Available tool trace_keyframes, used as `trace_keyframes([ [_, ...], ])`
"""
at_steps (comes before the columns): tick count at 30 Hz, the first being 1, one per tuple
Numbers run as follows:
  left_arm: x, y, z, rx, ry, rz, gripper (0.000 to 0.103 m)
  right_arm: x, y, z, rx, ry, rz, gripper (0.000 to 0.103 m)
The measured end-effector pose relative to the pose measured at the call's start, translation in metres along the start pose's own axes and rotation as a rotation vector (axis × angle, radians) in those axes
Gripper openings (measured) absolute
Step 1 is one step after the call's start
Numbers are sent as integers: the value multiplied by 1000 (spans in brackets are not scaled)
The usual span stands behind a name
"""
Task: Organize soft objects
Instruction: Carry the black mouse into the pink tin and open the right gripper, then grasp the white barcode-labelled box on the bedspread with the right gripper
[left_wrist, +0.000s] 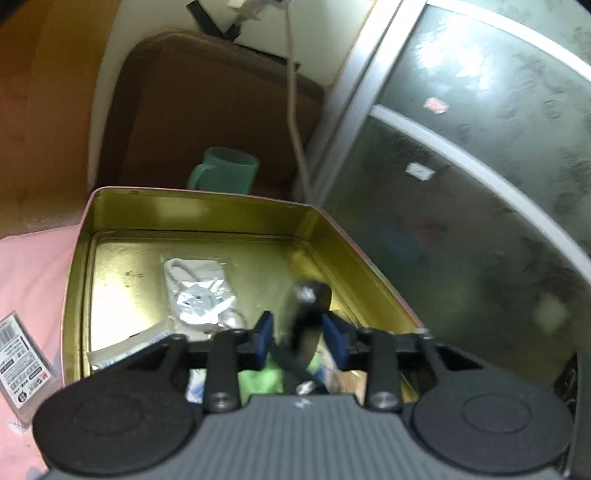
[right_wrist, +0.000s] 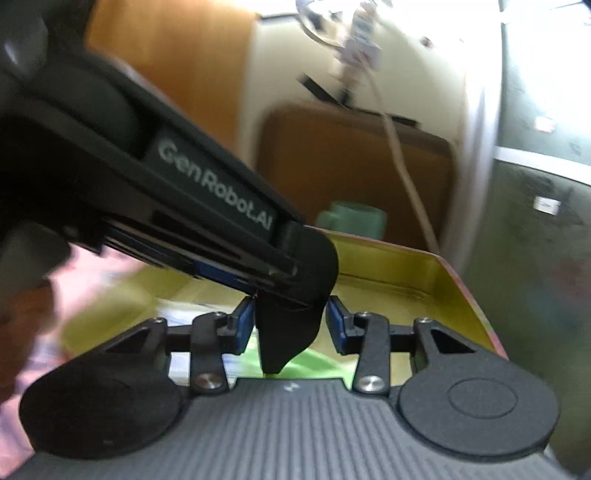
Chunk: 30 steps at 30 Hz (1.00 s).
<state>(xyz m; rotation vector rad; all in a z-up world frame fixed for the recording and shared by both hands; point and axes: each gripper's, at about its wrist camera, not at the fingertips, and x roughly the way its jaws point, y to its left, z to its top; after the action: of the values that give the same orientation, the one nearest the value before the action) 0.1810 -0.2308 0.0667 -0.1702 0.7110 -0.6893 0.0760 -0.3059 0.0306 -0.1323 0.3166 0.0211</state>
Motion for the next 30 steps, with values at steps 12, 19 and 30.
trace_keyframes([
  [12,-86,23,-44,26,-110,81,39,-31,-12,-29,178,-86,-65,50],
  [19,-166,90,-102,-47,-176,237,43,-55,22,-16,177,-143,103,50],
  [30,-207,211,-144,-322,-219,406,44,17,162,31,-107,37,375,50],
])
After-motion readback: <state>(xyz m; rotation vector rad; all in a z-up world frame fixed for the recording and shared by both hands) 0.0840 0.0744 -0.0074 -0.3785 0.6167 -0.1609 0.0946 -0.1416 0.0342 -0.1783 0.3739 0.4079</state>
